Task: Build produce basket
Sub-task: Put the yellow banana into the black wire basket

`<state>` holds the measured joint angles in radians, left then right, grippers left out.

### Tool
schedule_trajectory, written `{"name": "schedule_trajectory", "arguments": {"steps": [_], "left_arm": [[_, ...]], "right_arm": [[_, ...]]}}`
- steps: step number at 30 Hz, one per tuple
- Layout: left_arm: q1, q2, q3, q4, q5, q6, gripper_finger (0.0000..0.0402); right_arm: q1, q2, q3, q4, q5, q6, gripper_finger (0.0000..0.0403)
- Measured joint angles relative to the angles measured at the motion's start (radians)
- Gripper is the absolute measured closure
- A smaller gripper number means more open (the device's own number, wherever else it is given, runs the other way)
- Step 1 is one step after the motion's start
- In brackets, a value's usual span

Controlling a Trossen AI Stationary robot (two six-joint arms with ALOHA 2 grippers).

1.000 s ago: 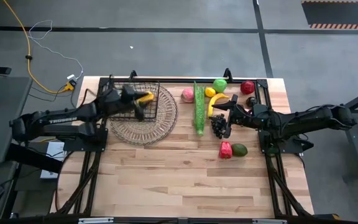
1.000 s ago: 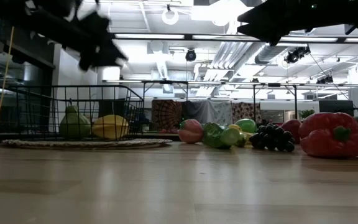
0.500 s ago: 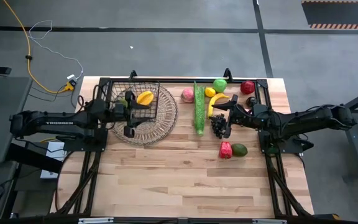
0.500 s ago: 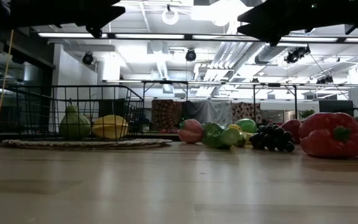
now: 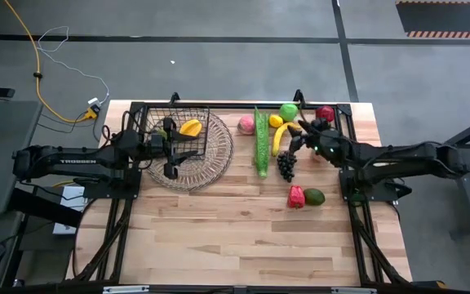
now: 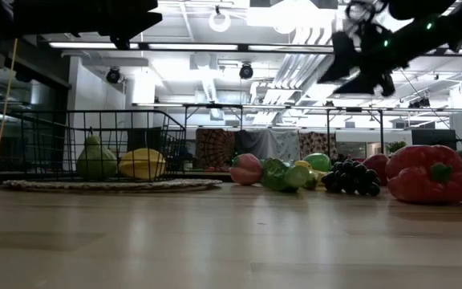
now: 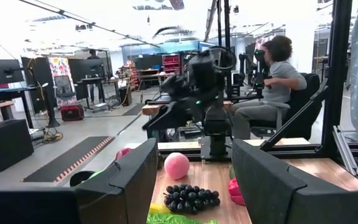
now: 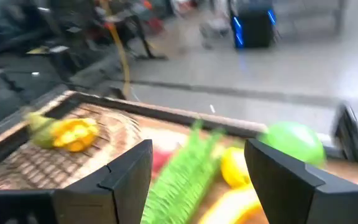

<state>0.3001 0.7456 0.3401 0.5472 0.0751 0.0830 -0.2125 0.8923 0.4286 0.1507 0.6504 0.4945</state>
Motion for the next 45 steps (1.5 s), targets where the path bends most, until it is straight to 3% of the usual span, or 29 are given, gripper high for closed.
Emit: {"name": "schedule_trajectory", "arguments": {"steps": [6,13,29,45], "left_arm": [[0.000,0.000,0.000,0.000,-0.009,0.000,0.0206],[0.000,0.000,0.000,0.000,-0.044,0.000,0.0206],[0.000,0.000,0.000,-0.004,-0.054,0.000,0.0206],[0.000,0.000,0.000,-0.004,-0.054,-0.001,0.0206]], "right_arm": [[-0.149,0.097,0.000,-0.134,-0.115,0.194,0.0160],[-0.238,0.336,0.054,-0.121,-0.235,0.235,0.0160],[-0.245,0.720,0.260,-0.142,-0.236,0.242,0.0160],[-0.255,0.830,0.299,-0.173,-0.233,0.210,0.0160]]}}
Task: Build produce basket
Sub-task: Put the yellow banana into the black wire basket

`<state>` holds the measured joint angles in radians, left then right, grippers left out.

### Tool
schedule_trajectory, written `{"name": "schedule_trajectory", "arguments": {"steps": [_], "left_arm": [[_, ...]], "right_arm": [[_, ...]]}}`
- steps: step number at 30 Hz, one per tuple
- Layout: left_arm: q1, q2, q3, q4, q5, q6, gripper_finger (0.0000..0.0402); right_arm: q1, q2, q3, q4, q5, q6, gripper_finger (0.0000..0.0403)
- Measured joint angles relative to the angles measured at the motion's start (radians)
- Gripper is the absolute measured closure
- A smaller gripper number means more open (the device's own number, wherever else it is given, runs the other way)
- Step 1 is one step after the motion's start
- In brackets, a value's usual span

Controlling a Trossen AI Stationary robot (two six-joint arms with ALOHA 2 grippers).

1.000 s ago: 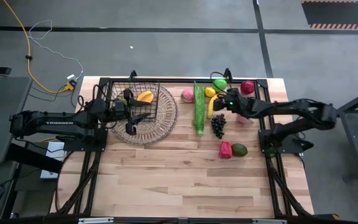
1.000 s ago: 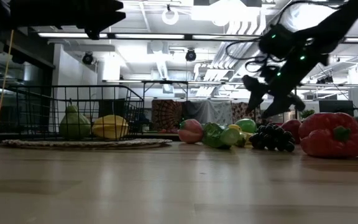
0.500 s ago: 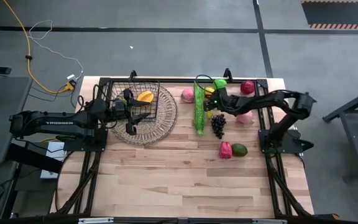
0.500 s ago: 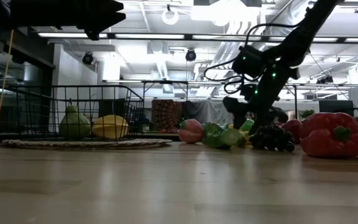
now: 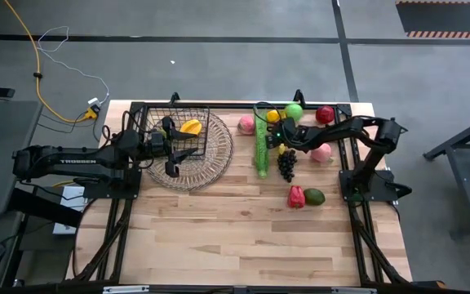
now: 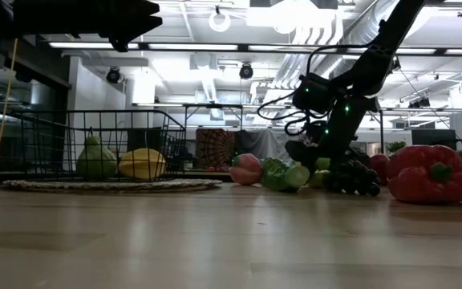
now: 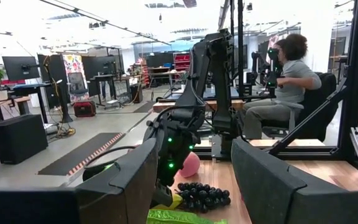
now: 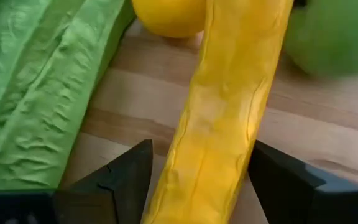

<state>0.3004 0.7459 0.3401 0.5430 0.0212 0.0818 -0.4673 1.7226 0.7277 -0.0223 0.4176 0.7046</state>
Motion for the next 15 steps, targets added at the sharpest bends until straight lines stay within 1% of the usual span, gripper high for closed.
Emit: {"name": "schedule_trajectory", "arguments": {"steps": [4,6,9,13,14,15], "left_arm": [[0.000,0.000,0.000,0.000,0.000,0.000,0.0206],[0.000,0.000,0.000,0.000,0.000,0.000,0.0206],[0.000,0.000,0.000,0.000,0.000,0.000,0.0206],[0.000,0.000,0.000,0.000,0.000,0.000,0.0206],[0.000,0.000,0.000,0.000,0.000,0.000,0.0206],[0.000,0.000,0.000,0.000,0.000,0.000,0.0206]], "right_arm": [[0.000,0.000,0.000,-0.004,-0.002,-0.017,0.0162],[0.000,-0.003,0.000,-0.014,-0.010,-0.031,0.0173],[-0.001,-0.016,0.000,-0.044,-0.029,-0.032,0.0207],[-0.001,-0.055,-0.001,-0.114,-0.051,-0.034,0.0266],[-0.001,-0.070,-0.002,-0.131,-0.052,-0.041,0.0278],[0.000,-0.090,-0.002,-0.145,-0.056,-0.051,0.0281]]}}
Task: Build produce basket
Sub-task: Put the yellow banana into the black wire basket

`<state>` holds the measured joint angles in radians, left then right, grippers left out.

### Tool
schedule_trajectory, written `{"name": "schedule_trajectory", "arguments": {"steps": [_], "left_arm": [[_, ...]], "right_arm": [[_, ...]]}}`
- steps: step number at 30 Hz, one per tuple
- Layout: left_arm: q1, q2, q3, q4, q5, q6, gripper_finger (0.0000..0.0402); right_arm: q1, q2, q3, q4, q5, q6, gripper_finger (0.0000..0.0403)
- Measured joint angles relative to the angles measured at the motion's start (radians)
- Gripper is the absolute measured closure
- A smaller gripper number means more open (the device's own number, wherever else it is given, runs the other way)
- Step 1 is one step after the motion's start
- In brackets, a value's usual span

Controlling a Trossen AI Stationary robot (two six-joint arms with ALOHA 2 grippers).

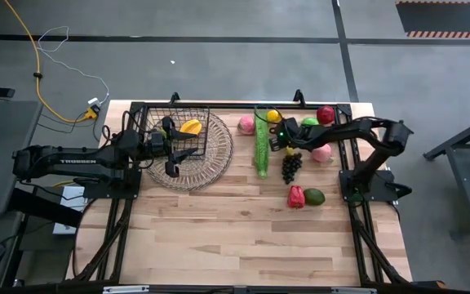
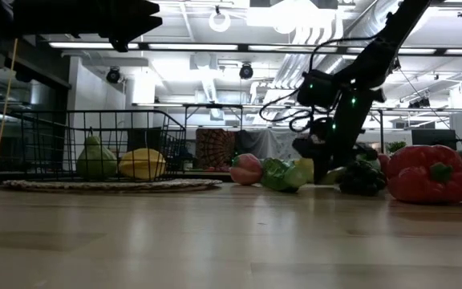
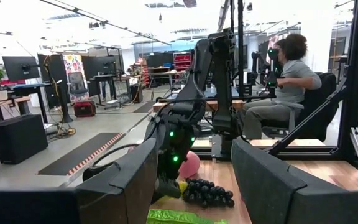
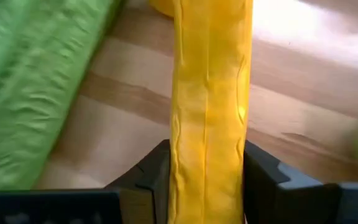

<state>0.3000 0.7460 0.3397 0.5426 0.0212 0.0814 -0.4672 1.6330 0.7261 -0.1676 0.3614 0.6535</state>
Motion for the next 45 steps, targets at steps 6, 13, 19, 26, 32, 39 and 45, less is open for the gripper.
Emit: {"name": "schedule_trajectory", "arguments": {"steps": [6,13,19,26,32,39,45], "left_arm": [[0.000,0.000,0.000,0.000,0.000,-0.002,0.0206],[0.000,0.000,0.000,0.000,0.000,-0.002,0.0206],[0.000,0.002,0.000,0.000,0.044,-0.034,0.0206],[0.000,0.002,0.000,-0.001,0.061,-0.032,0.0206],[-0.002,0.017,0.000,-0.006,0.065,-0.034,0.0206],[-0.029,0.169,0.000,0.124,0.057,-0.051,0.0205],[-0.040,0.332,0.046,0.186,0.056,-0.052,0.0179]], "right_arm": [[0.054,-0.161,0.000,-0.067,-0.004,-0.041,0.0280],[0.224,-0.338,-0.002,0.084,0.008,-0.239,0.0262],[0.352,-0.328,-0.005,0.395,-0.074,-0.451,0.0276],[0.379,-0.324,-0.005,0.471,-0.108,-0.498,0.0275],[0.379,-0.324,-0.005,0.485,-0.147,-0.507,0.0274],[0.412,-0.227,0.019,0.586,-0.179,-0.587,0.0273],[0.430,-0.087,0.145,0.568,-0.254,-0.636,0.0273]]}}
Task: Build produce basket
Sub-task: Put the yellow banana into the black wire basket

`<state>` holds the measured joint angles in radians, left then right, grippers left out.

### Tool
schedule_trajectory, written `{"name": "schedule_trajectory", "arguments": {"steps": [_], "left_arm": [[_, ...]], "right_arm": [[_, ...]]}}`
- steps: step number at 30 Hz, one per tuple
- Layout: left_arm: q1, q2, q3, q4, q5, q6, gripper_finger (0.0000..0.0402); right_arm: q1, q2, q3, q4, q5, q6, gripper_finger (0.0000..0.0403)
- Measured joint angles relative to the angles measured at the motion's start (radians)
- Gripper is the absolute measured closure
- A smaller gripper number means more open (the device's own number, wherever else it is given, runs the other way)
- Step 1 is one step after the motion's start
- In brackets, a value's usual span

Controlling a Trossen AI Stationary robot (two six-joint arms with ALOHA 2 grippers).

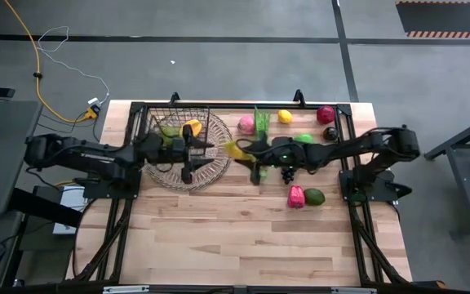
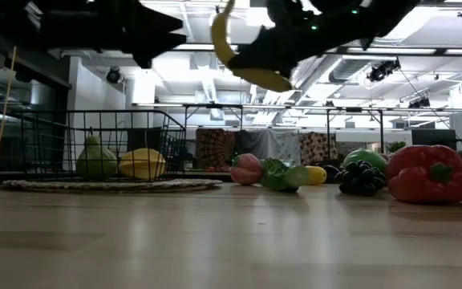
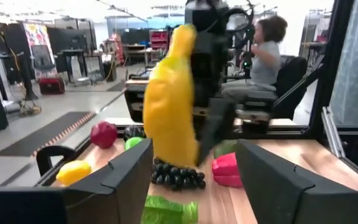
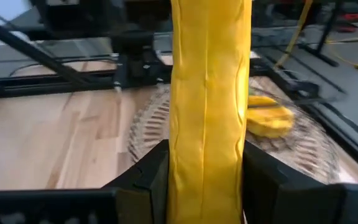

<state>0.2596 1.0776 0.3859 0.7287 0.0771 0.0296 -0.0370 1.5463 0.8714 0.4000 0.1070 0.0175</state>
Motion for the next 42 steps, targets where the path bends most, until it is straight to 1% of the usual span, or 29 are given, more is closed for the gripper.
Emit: {"name": "schedule_trajectory", "arguments": {"steps": [3,6,9,15,18,21,26,30,33,35,39,42], "left_arm": [[-0.003,0.068,0.034,0.000,0.000,-0.001,0.0158],[-0.011,0.115,0.057,0.000,0.000,0.000,0.0138],[-0.020,0.143,0.073,0.002,0.012,0.000,0.0123],[-0.034,0.161,0.098,0.005,0.012,0.034,0.0123],[-0.034,0.161,0.098,-0.010,0.016,0.053,0.0137],[-0.034,0.152,0.098,-0.032,0.017,0.057,0.0165],[-0.034,0.150,0.097,-0.059,0.016,0.079,0.0233],[-0.034,0.149,0.097,-0.059,0.016,0.091,0.0287],[-0.034,0.149,0.097,-0.060,0.004,0.106,0.0291],[-0.033,0.149,0.097,-0.066,-0.013,0.105,0.0291],[-0.032,0.138,0.097,-0.123,-0.099,0.113,0.0284],[-0.024,0.097,0.096,-0.176,-0.136,0.116,0.0279]], "right_arm": [[0.014,0.058,0.065,-0.047,-0.020,-0.033,0.0273],[0.026,0.099,0.121,-0.108,-0.008,-0.056,0.0273],[0.034,0.124,0.152,-0.128,-0.005,-0.068,0.0273],[0.039,0.135,0.163,-0.135,-0.010,-0.078,0.0273],[0.039,0.135,0.163,-0.141,-0.010,-0.079,0.0273],[0.039,0.135,0.163,-0.146,-0.010,-0.079,0.0273],[0.039,0.135,0.163,-0.148,-0.010,-0.079,0.0271],[0.039,0.135,0.163,-0.151,-0.011,-0.078,0.0259],[0.040,0.134,0.163,-0.151,-0.004,-0.098,0.0238],[0.045,0.134,0.162,-0.149,0.029,-0.105,0.0220],[0.054,0.127,0.161,-0.152,0.099,-0.116,0.0186],[0.056,0.110,0.161,-0.172,0.120,-0.131,0.0165]]}}
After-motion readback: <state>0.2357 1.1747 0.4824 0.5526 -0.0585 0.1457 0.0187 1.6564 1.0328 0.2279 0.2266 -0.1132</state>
